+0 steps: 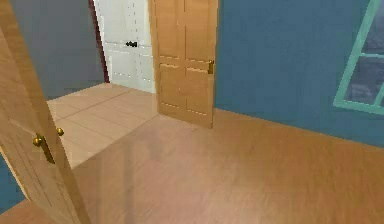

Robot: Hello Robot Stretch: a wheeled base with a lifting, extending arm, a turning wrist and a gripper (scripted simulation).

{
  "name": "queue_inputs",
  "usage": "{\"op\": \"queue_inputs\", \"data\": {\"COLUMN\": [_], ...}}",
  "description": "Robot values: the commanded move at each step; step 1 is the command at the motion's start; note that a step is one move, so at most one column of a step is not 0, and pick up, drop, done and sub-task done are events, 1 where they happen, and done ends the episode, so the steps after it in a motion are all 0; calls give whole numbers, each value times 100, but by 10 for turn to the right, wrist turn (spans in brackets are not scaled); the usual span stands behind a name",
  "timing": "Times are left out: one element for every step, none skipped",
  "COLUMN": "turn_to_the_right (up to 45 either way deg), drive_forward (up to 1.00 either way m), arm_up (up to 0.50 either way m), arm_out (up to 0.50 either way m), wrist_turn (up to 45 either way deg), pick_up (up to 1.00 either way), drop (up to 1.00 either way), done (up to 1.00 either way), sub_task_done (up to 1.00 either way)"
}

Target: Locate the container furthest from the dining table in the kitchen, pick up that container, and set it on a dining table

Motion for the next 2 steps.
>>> {"op": "queue_inputs", "data": {"turn_to_the_right": [0,0], "drive_forward": [85,50], "arm_up": [0,0], "arm_out": [0,0], "wrist_turn": [0,0], "pick_up": [0,0], "drop": [0,0], "done": [0,0], "sub_task_done": [0,0]}}
